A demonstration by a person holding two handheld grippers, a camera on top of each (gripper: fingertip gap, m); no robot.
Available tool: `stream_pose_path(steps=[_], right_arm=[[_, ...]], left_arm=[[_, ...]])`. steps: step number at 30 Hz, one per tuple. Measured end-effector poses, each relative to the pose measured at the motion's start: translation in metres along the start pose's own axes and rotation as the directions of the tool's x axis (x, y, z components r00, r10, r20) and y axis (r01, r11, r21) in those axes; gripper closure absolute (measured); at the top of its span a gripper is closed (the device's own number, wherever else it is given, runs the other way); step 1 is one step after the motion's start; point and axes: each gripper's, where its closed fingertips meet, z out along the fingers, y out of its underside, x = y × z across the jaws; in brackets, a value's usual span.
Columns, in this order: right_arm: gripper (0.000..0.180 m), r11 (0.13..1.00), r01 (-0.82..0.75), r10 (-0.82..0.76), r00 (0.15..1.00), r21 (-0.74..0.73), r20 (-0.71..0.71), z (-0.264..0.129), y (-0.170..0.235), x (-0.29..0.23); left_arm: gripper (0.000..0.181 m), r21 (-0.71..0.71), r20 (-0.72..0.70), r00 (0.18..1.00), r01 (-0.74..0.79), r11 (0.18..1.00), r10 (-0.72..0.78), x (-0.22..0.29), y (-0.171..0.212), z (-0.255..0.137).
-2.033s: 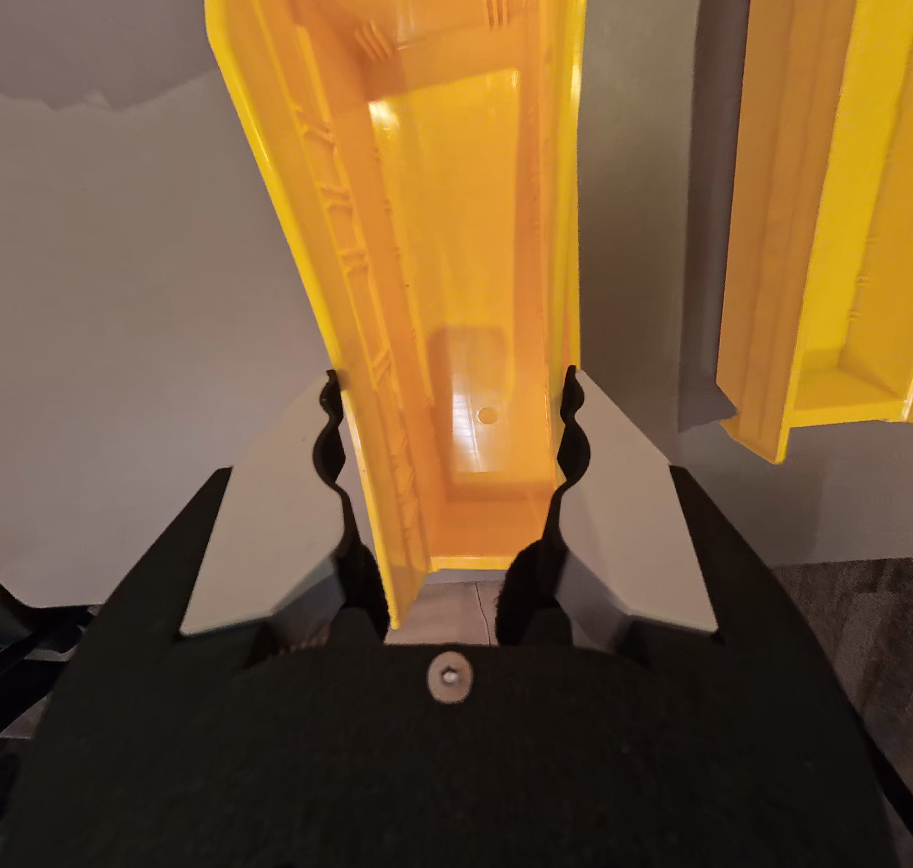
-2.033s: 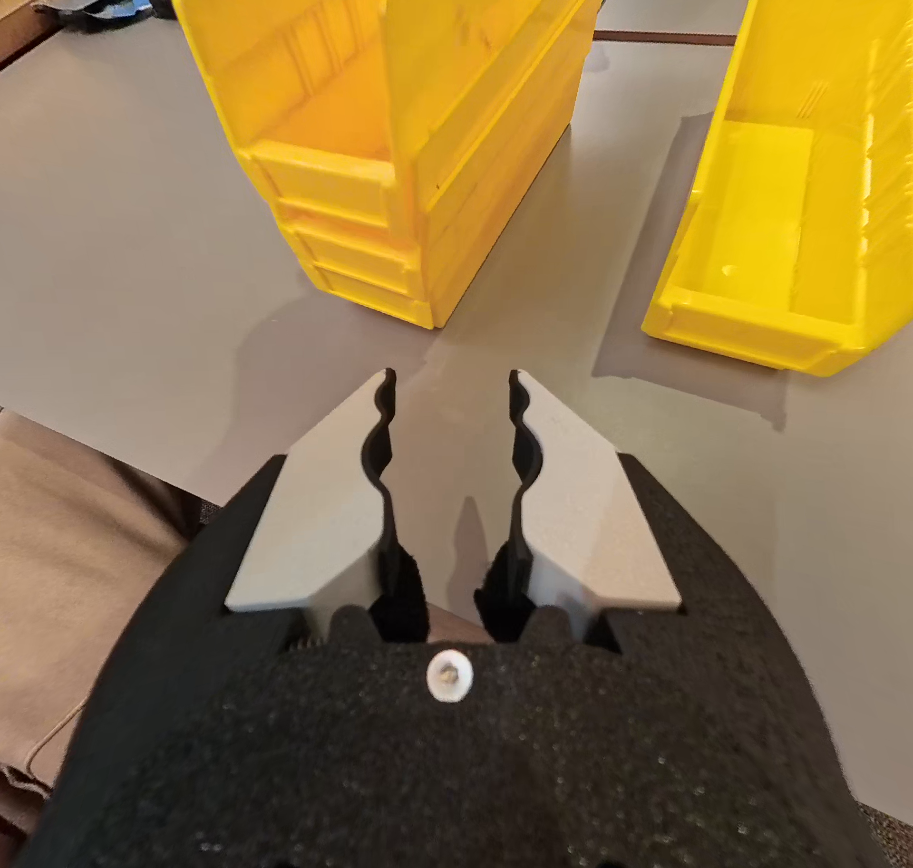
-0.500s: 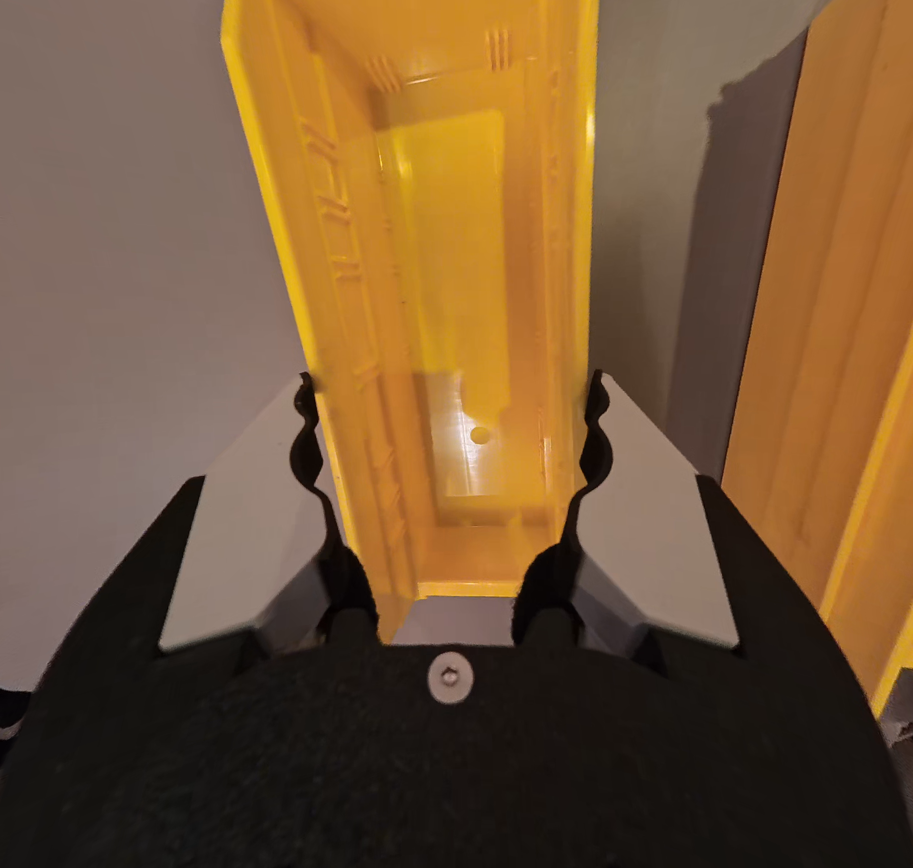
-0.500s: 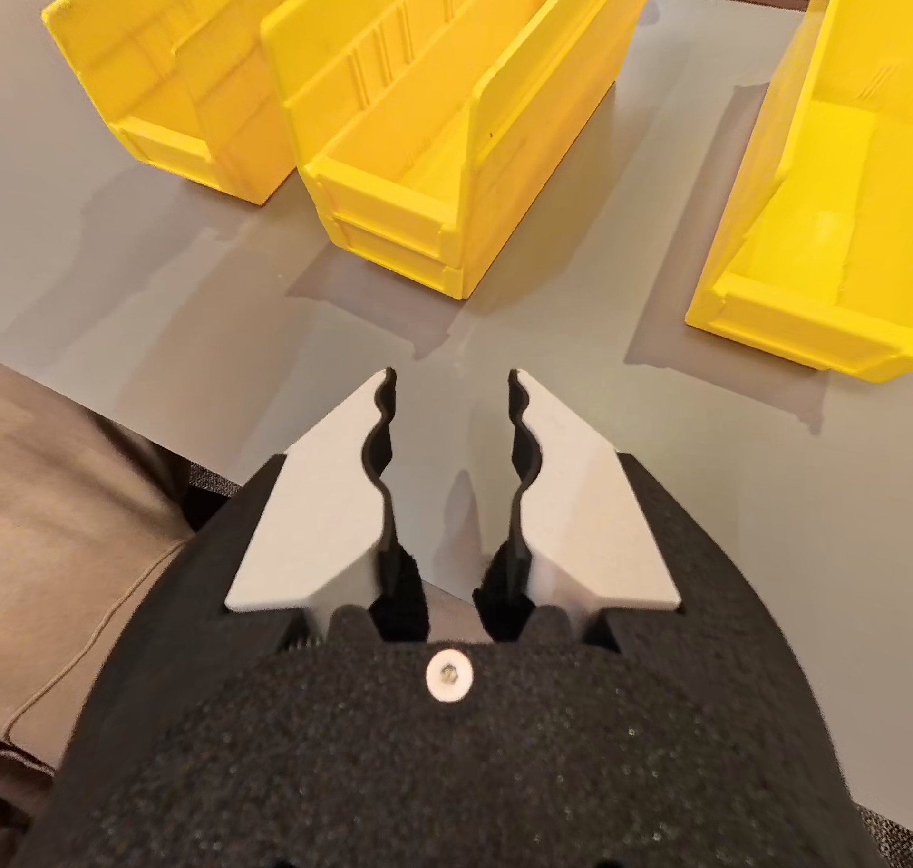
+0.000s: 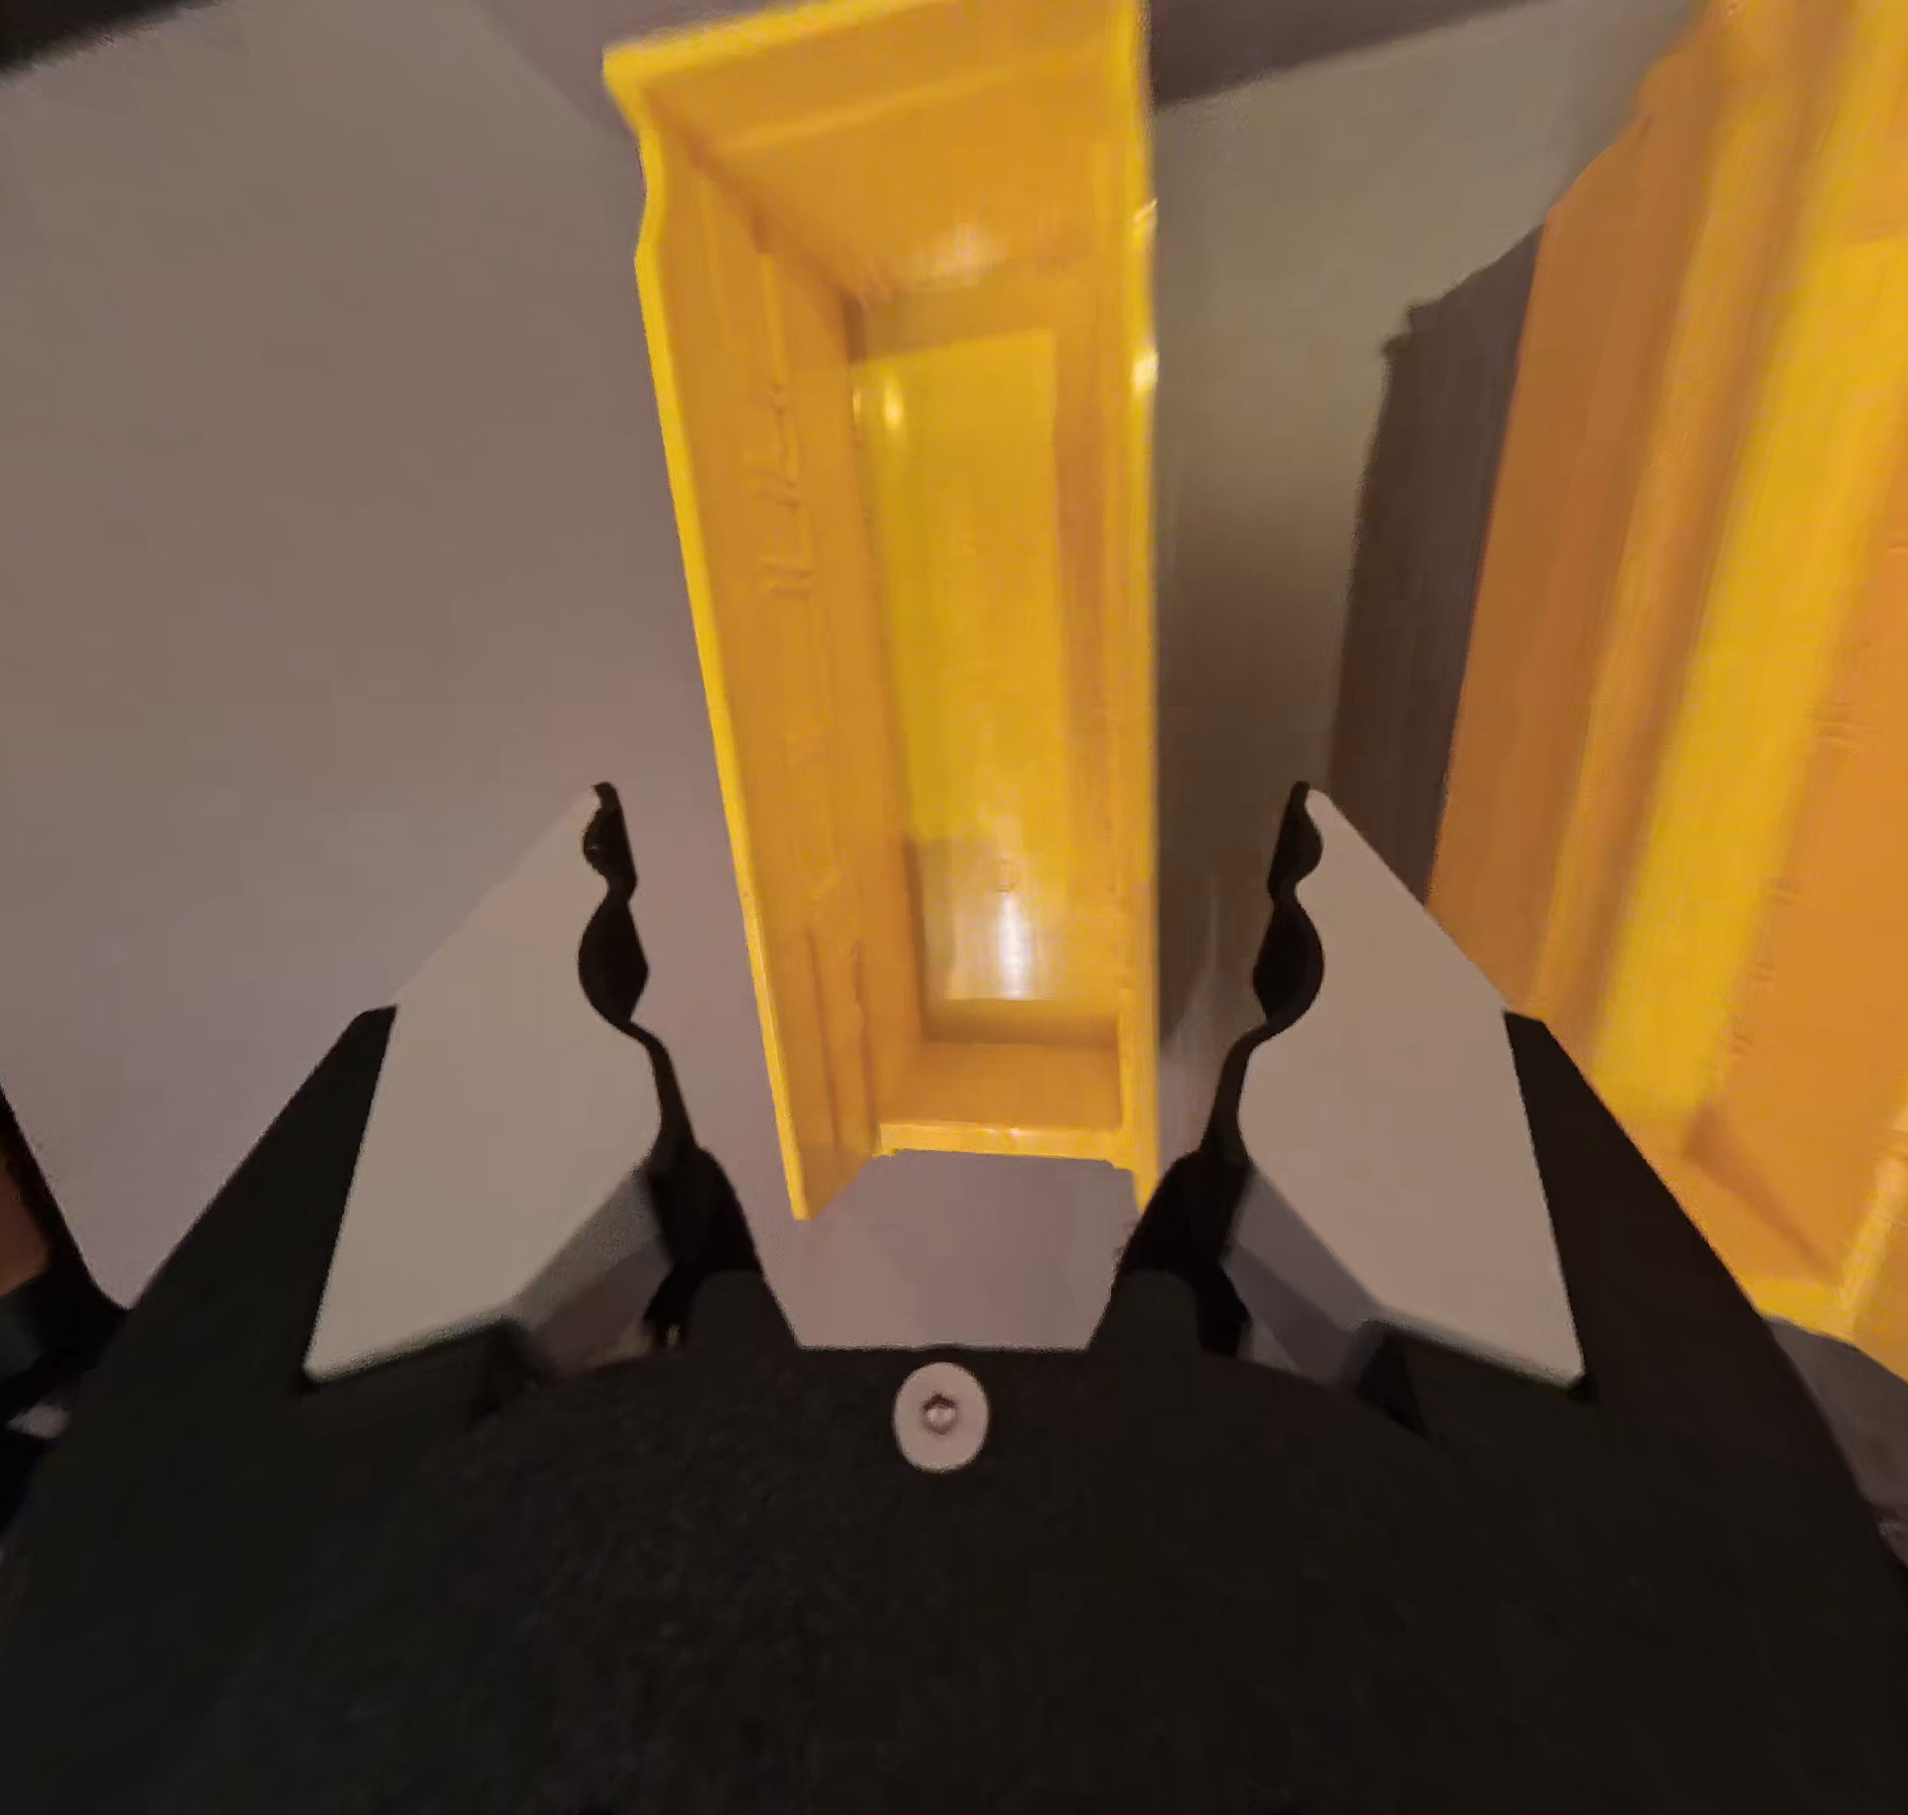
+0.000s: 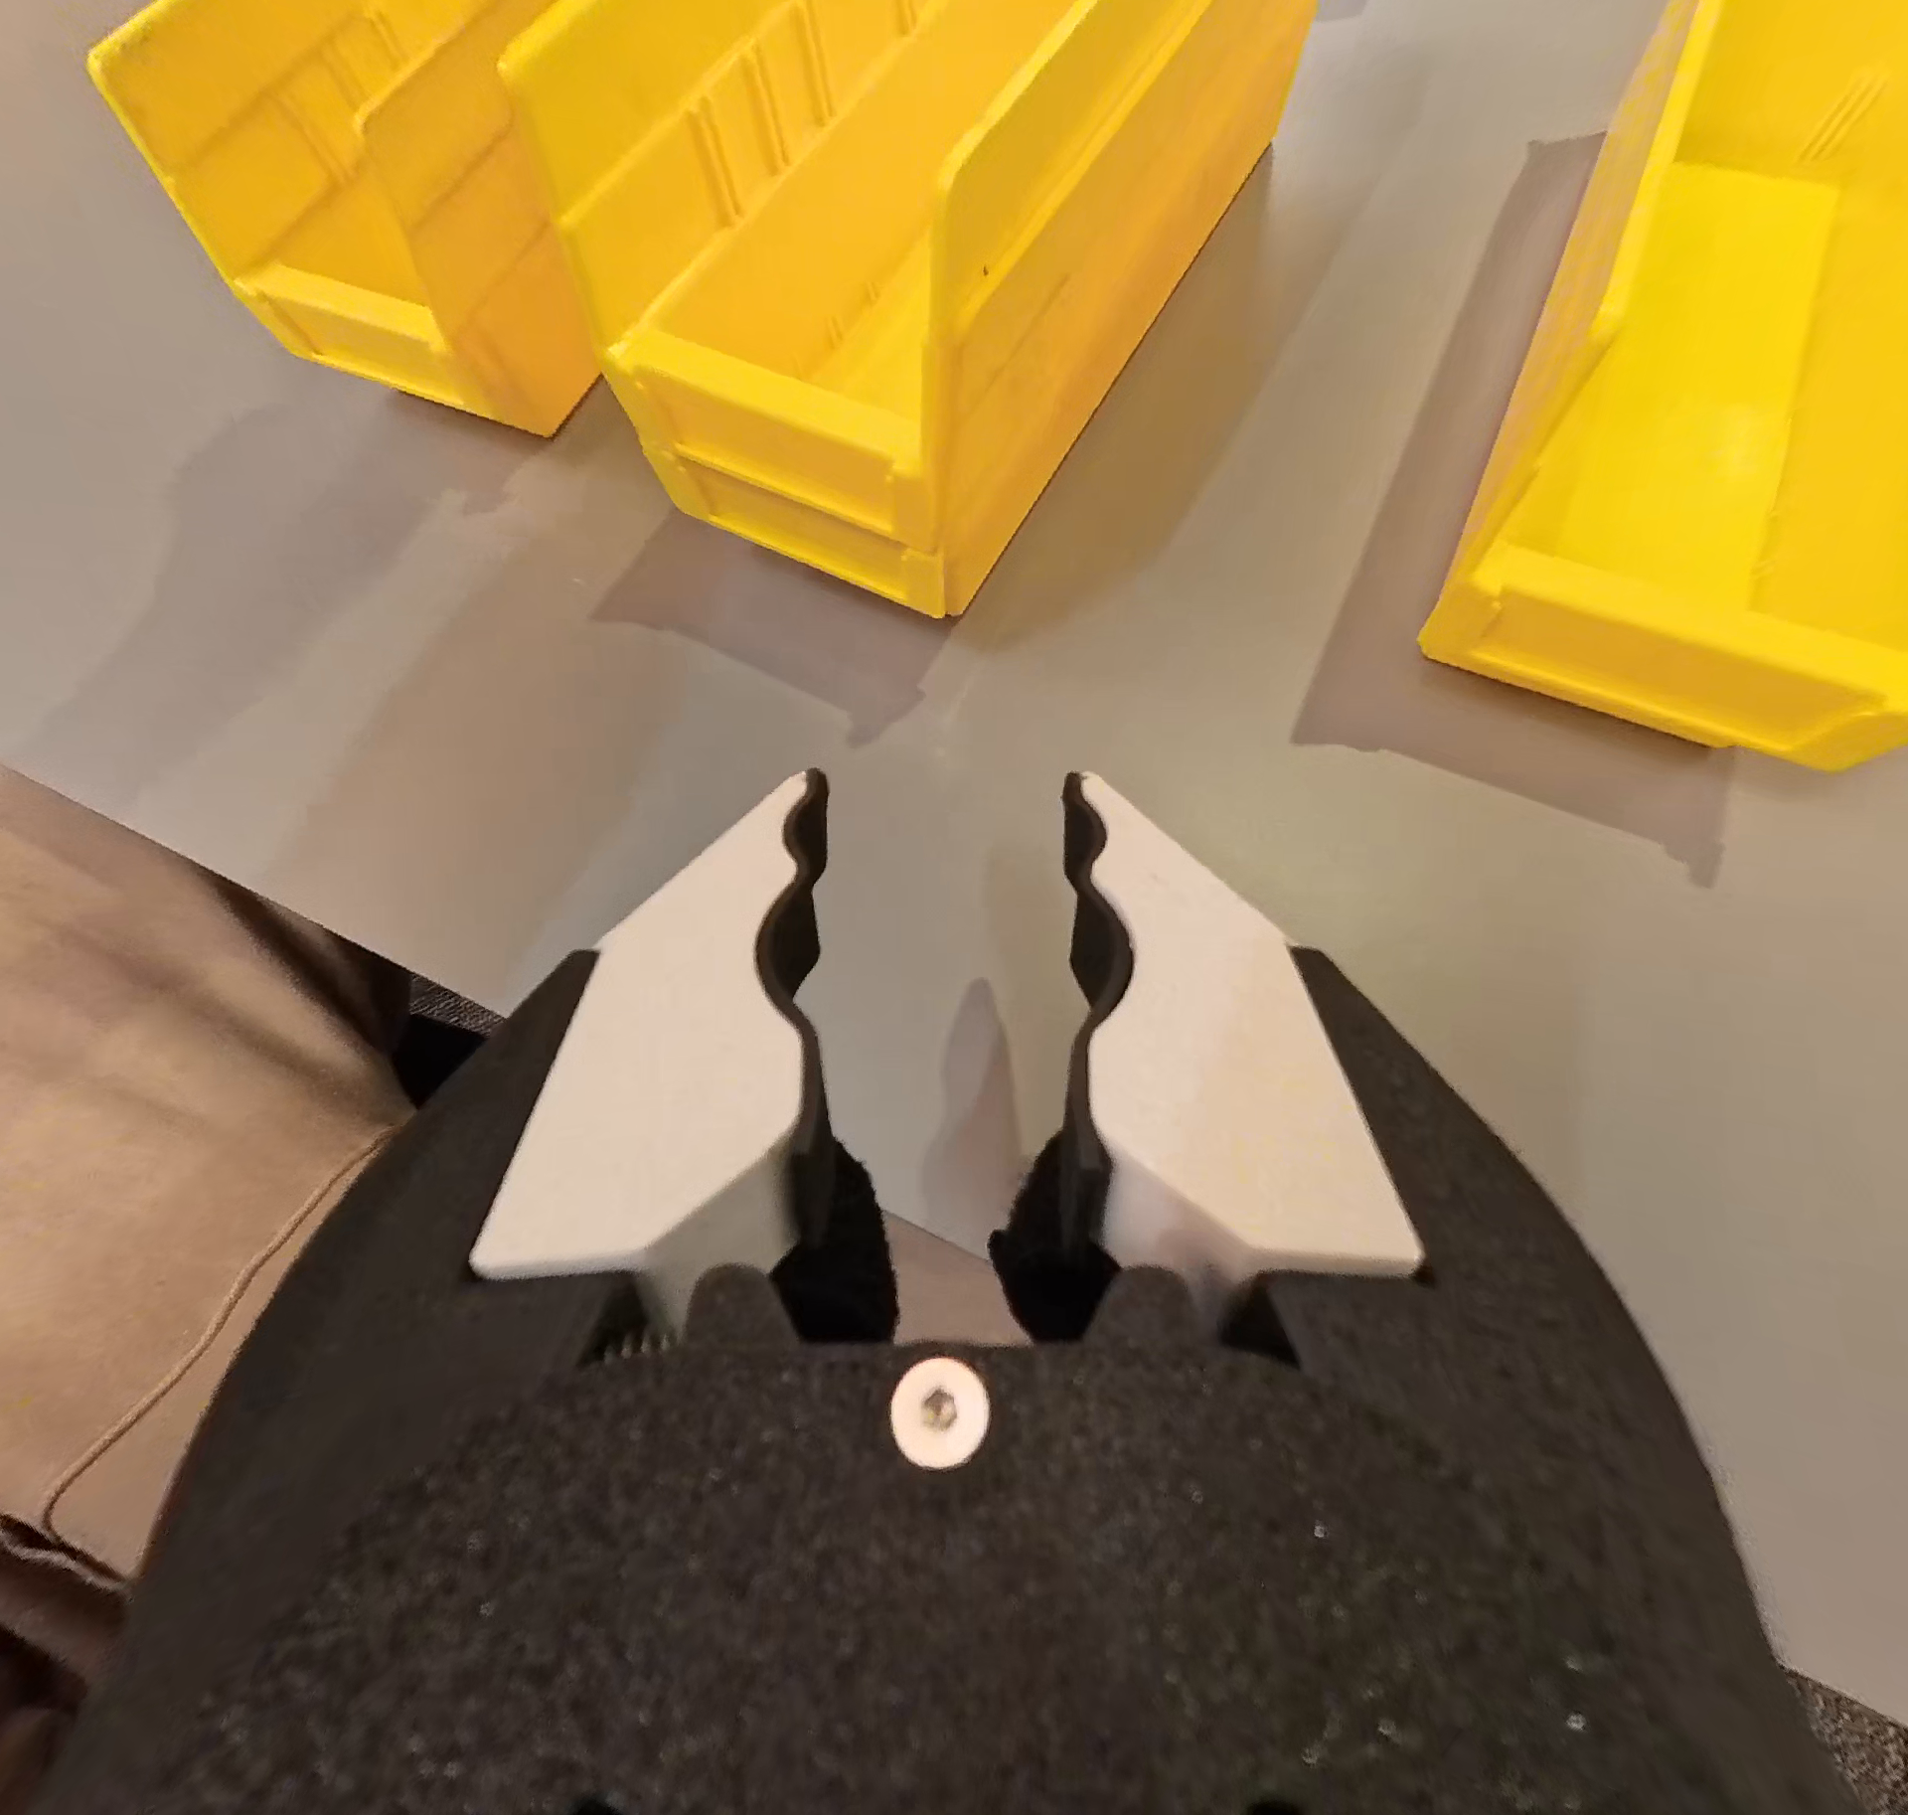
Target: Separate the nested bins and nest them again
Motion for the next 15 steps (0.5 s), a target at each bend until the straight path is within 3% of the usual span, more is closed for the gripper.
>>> stream_pose_path(steps=[2, 7, 13, 15], right_arm=[[0.134, 1.0, -0.004, 0.004, 1.0, -0.008, 0.007, 0.001, 0.001, -0.001], [0.134, 1.0, 0.015, -0.015, 1.0, -0.017, 0.014, 0.003, 0.003, -0.008], [0.133, 0.995, 0.082, -0.082, 0.996, -0.051, -0.015, 0.001, 0.011, -0.007], [0.133, 0.995, 0.085, -0.086, 0.996, -0.053, -0.016, 0.0, 0.012, -0.005]], left_arm=[[0.054, 0.028, -0.058, 0.997, -0.039, 0.999, 0.041, 0.026, -0.01, -0.024], [0.028, -0.01, -0.384, 0.922, -0.069, 0.998, 0.06, 0.14, -0.008, -0.06], [0.024, -0.119, -0.265, 0.962, -0.104, 0.987, 0.069, 0.17, 0.008, -0.026], [0.033, -0.15, -0.262, 0.963, -0.097, 0.984, 0.055, 0.172, 0.012, -0.018]])
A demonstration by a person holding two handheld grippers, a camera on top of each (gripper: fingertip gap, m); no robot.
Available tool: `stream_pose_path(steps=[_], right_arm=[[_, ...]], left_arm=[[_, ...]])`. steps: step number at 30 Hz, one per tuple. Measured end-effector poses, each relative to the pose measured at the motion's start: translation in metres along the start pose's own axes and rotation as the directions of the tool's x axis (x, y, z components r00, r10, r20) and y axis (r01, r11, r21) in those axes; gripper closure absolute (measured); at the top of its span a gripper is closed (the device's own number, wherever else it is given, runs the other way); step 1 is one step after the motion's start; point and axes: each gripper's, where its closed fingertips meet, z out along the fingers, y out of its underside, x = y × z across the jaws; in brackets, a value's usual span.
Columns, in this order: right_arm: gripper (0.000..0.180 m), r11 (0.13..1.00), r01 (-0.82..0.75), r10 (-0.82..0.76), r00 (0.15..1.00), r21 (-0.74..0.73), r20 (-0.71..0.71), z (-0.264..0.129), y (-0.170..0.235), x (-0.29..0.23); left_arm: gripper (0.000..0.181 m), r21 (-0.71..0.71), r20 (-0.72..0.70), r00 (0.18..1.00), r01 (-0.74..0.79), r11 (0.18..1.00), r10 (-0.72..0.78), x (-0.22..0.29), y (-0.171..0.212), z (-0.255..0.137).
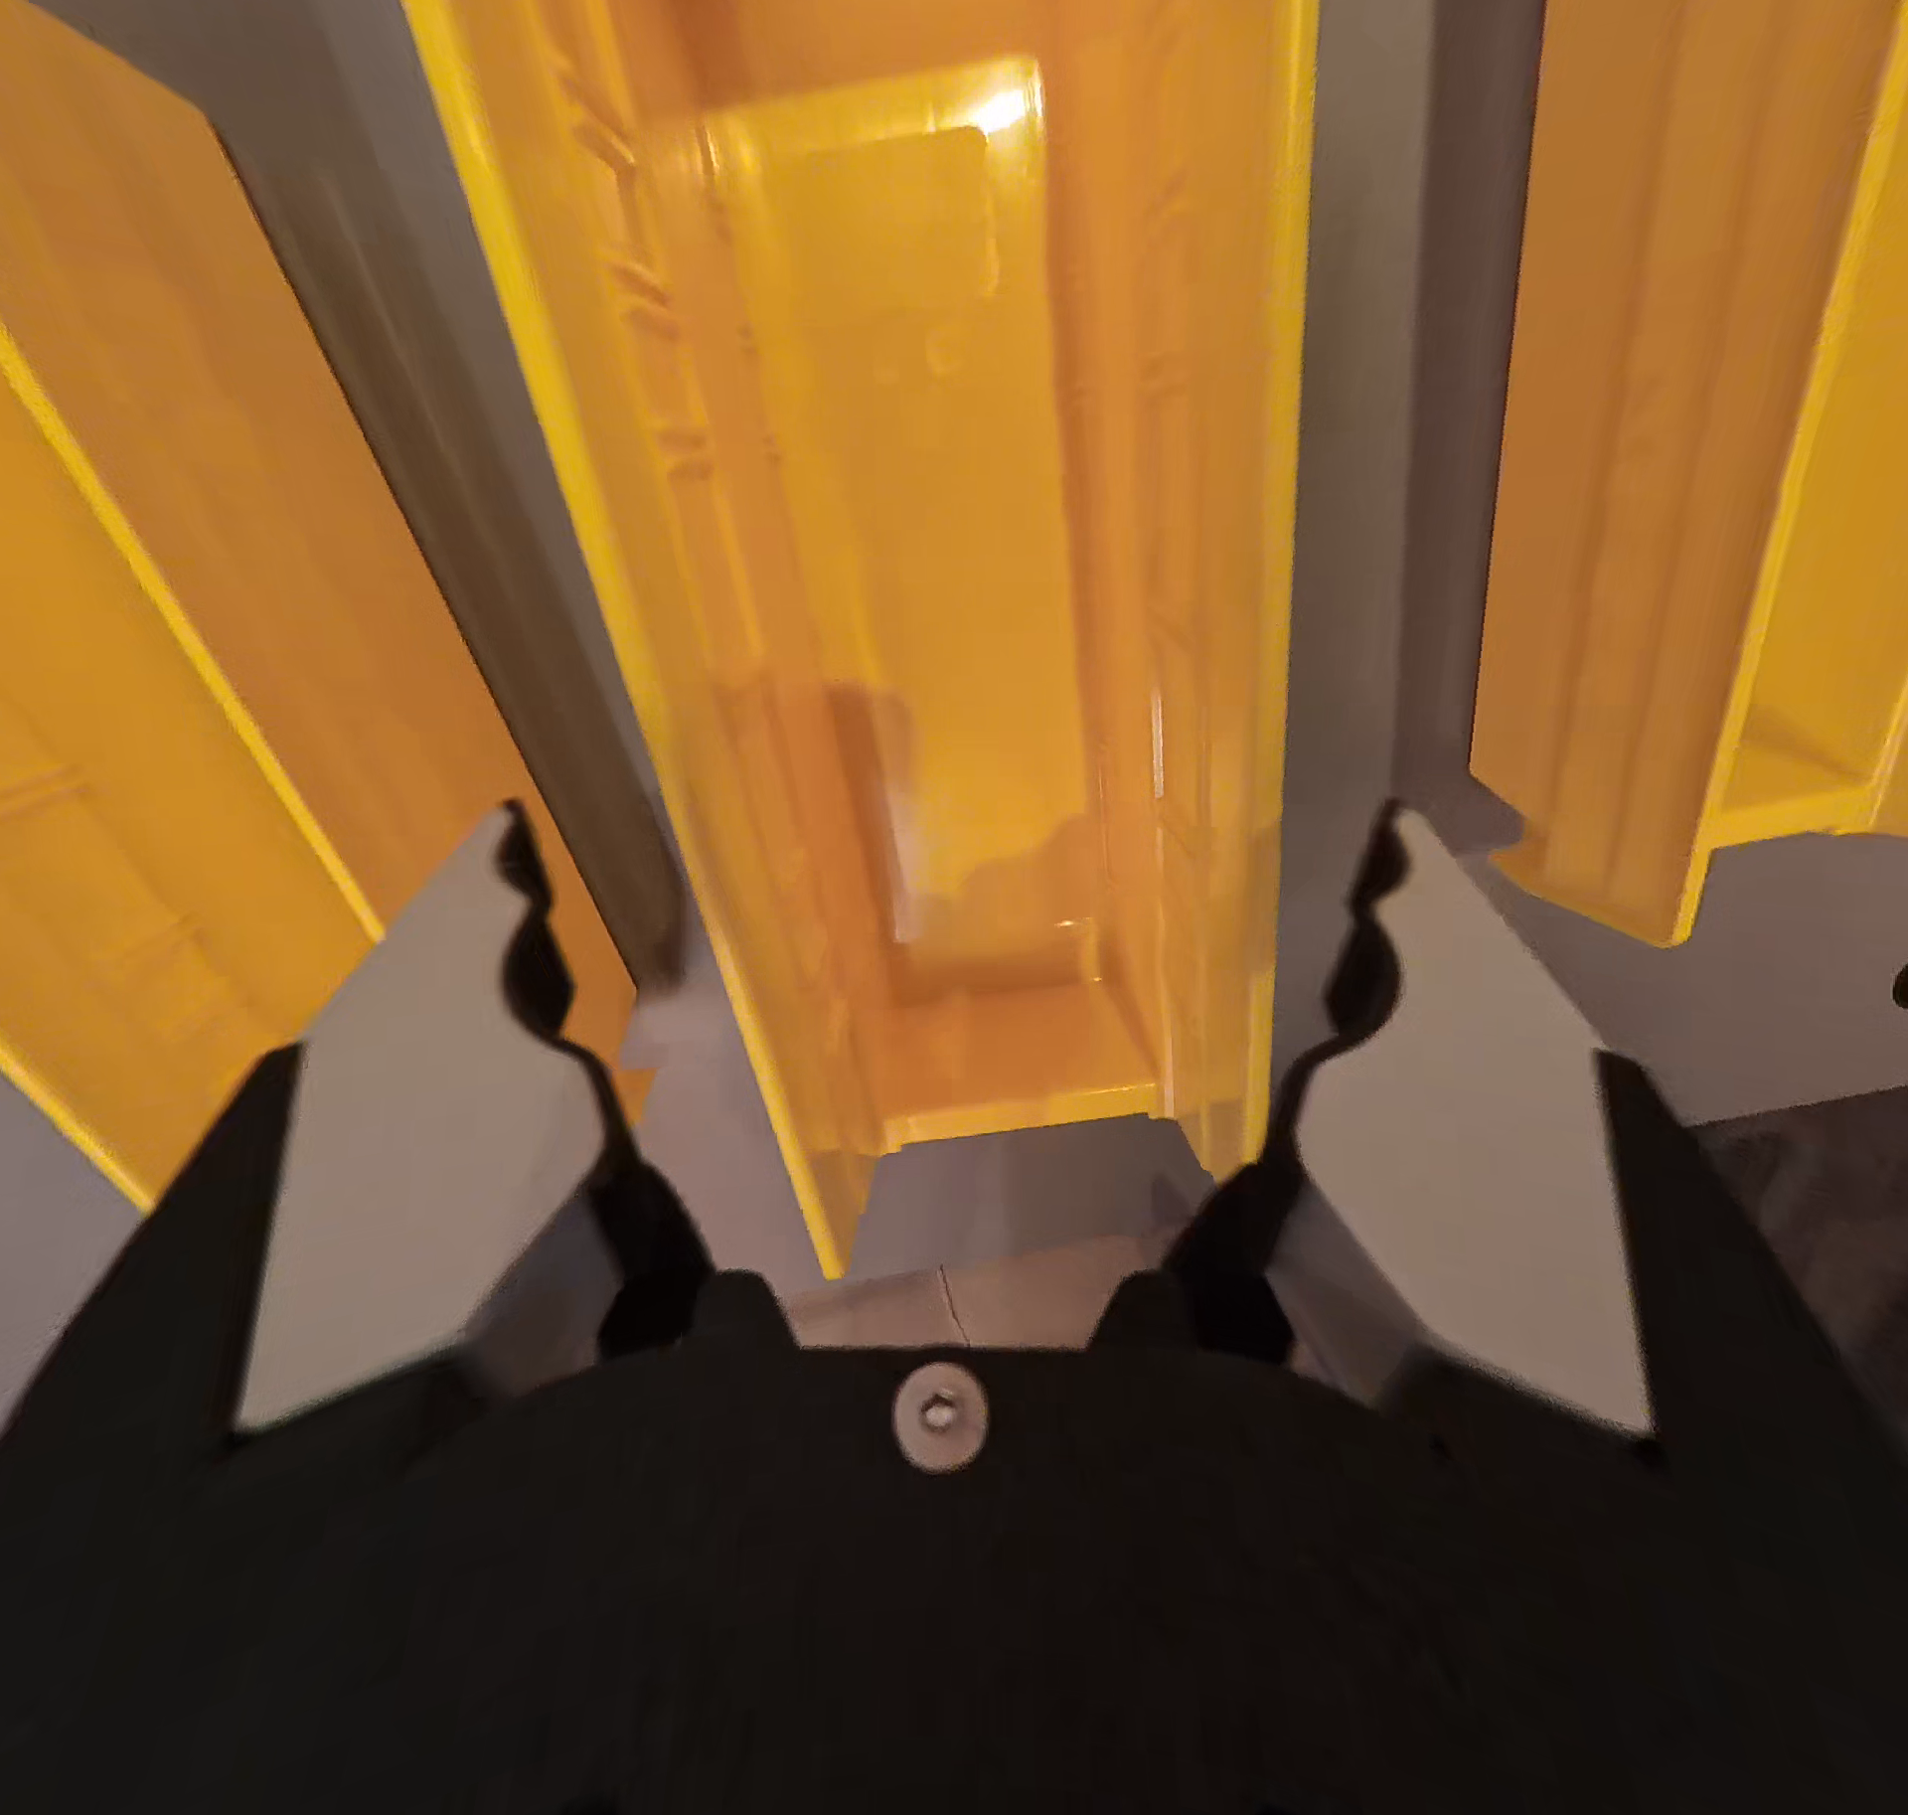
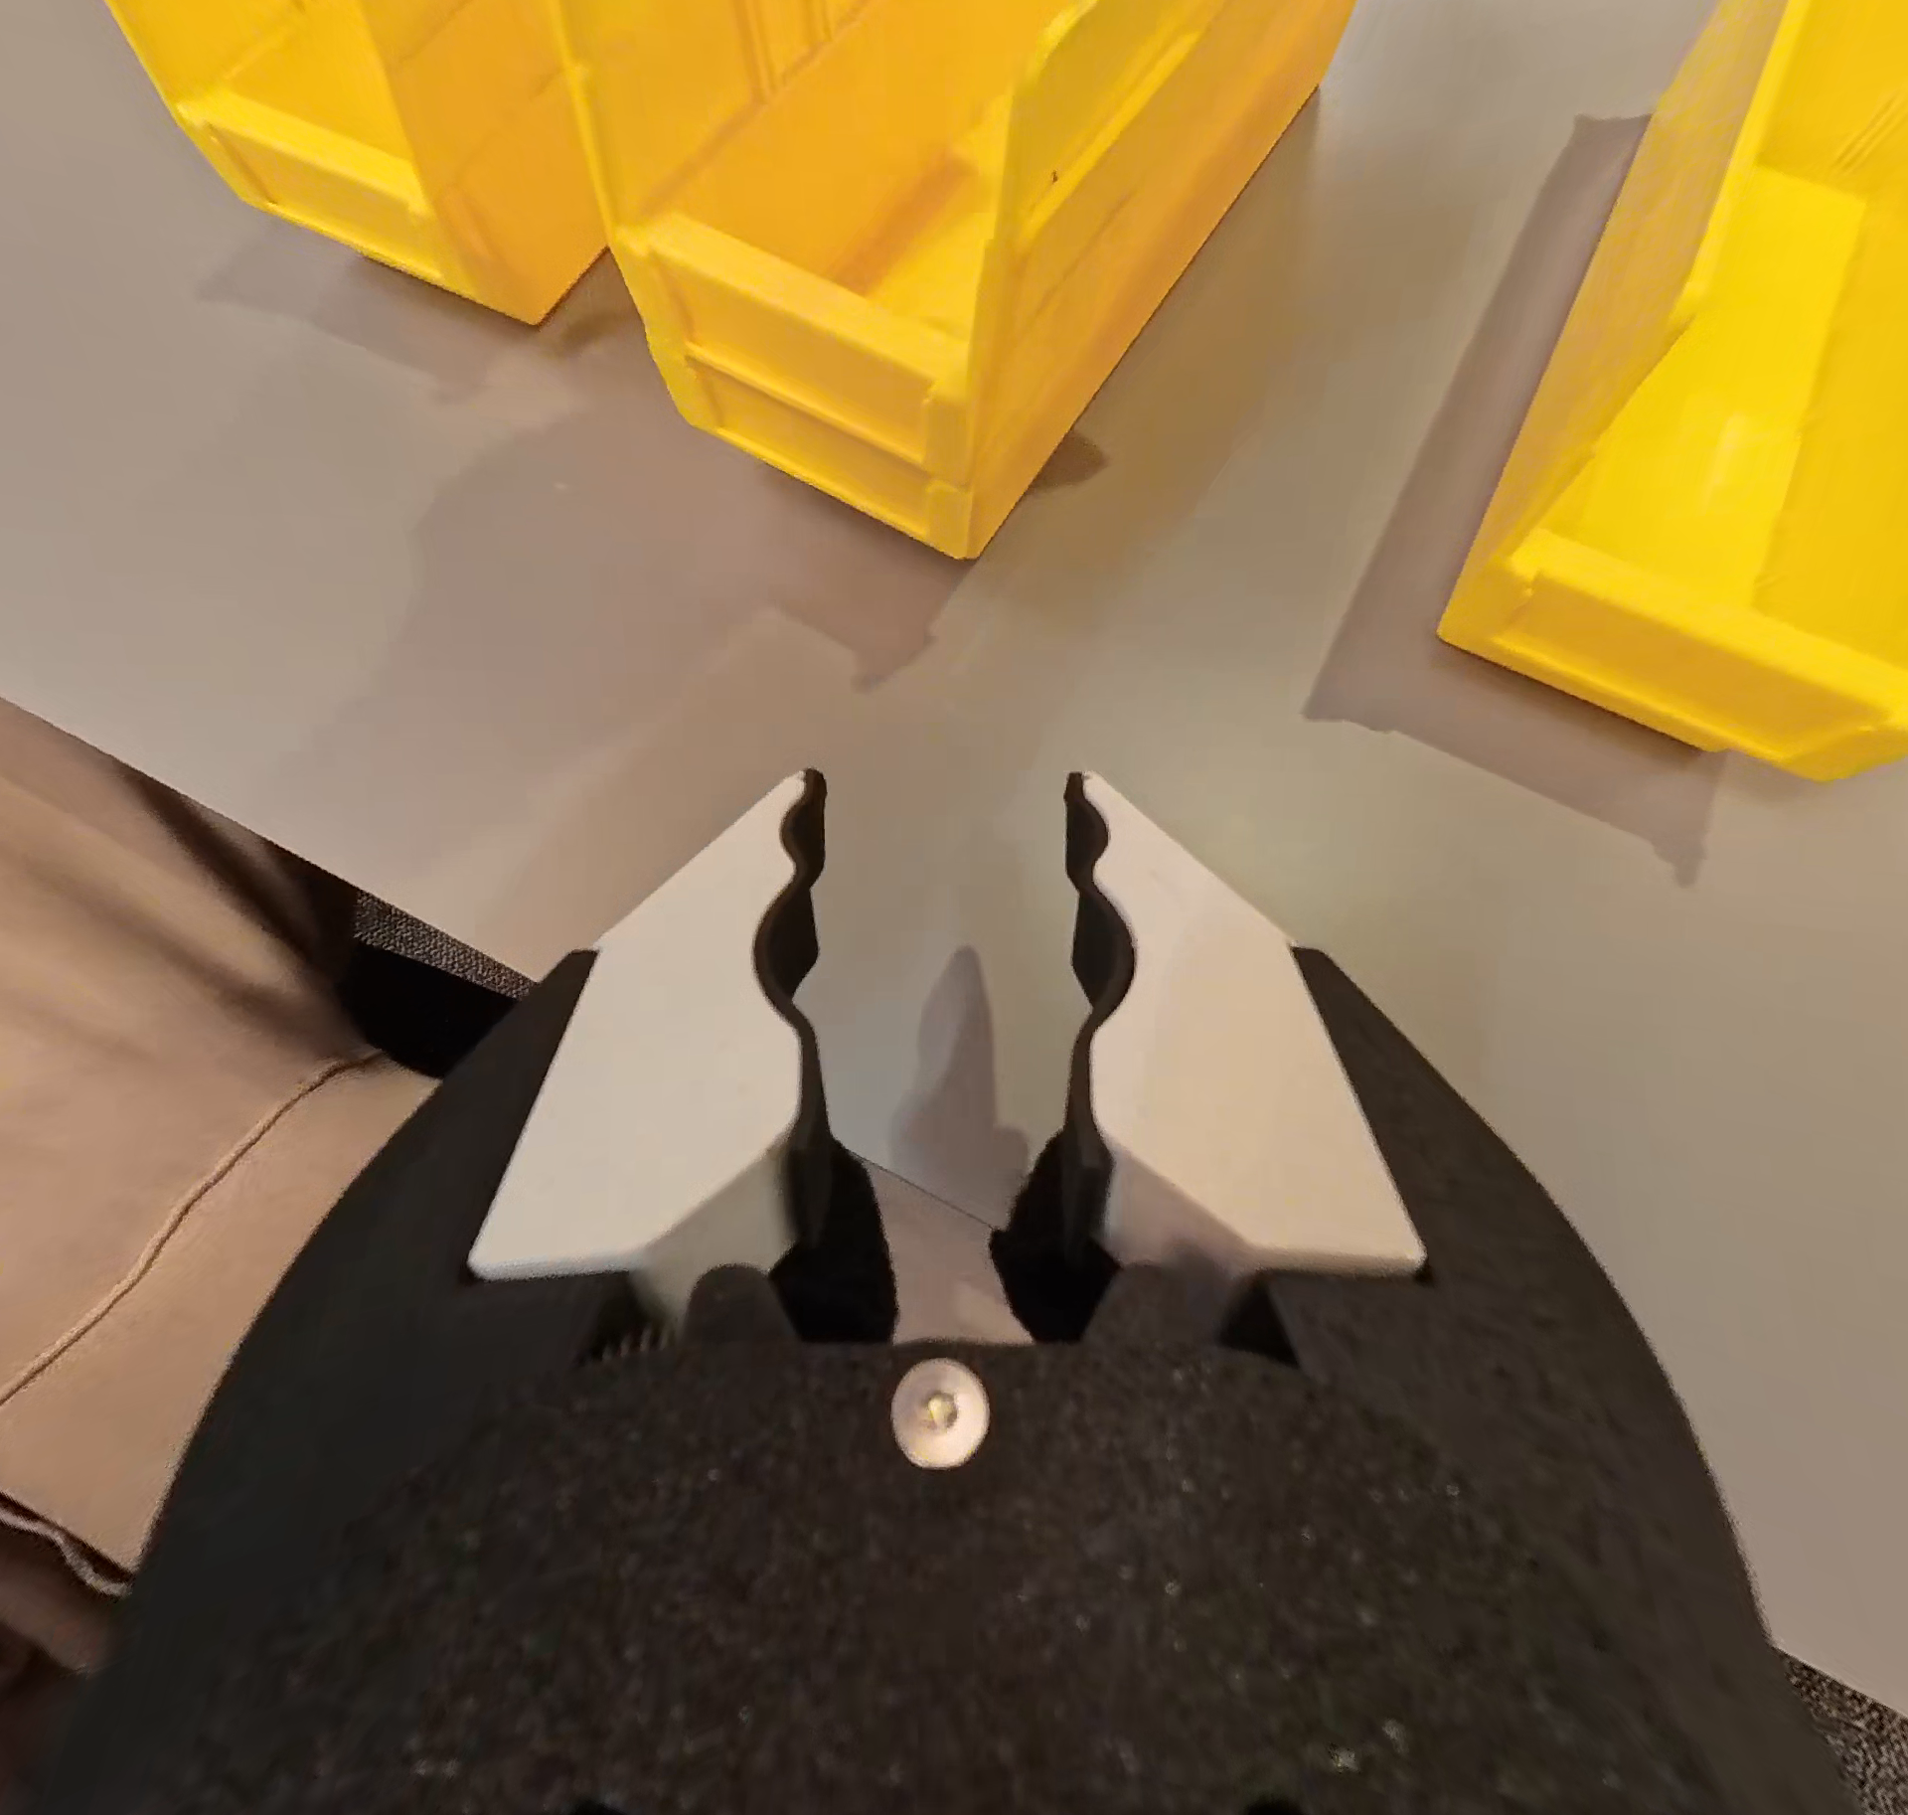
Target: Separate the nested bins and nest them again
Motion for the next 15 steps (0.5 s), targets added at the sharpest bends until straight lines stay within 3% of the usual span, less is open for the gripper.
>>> stream_pose_path(steps=[1, 2, 9, 15], right_arm=[[0.133, 1.0, -0.003, 0.003, 1.0, 0.0, 0.004, 0.0, 0.001, 0.001], [0.133, 1.0, -0.007, 0.007, 1.0, -0.001, 0.007, 0.0, 0.001, 0.001], [0.133, 1.0, -0.027, 0.027, 0.999, 0.003, 0.03, 0.002, -0.002, 0.001], [0.133, 1.0, 0.006, -0.006, 1.0, -0.01, 0.025, 0.004, 0.0, -0.003]], left_arm=[[0.058, -0.014, -0.006, 1.0, -0.009, 1.0, 0.009, 0.0, 0.001, 0.002], [0.068, -0.015, -0.034, 0.999, -0.012, 1.0, 0.011, 0.003, 0.001, 0.003], [0.094, -0.021, -0.045, 0.999, 0.005, 1.0, -0.006, 0.004, -0.003, -0.003], [0.099, 0.033, -0.045, 0.997, 0.058, 0.998, -0.057, 0.0, -0.013, -0.003]])
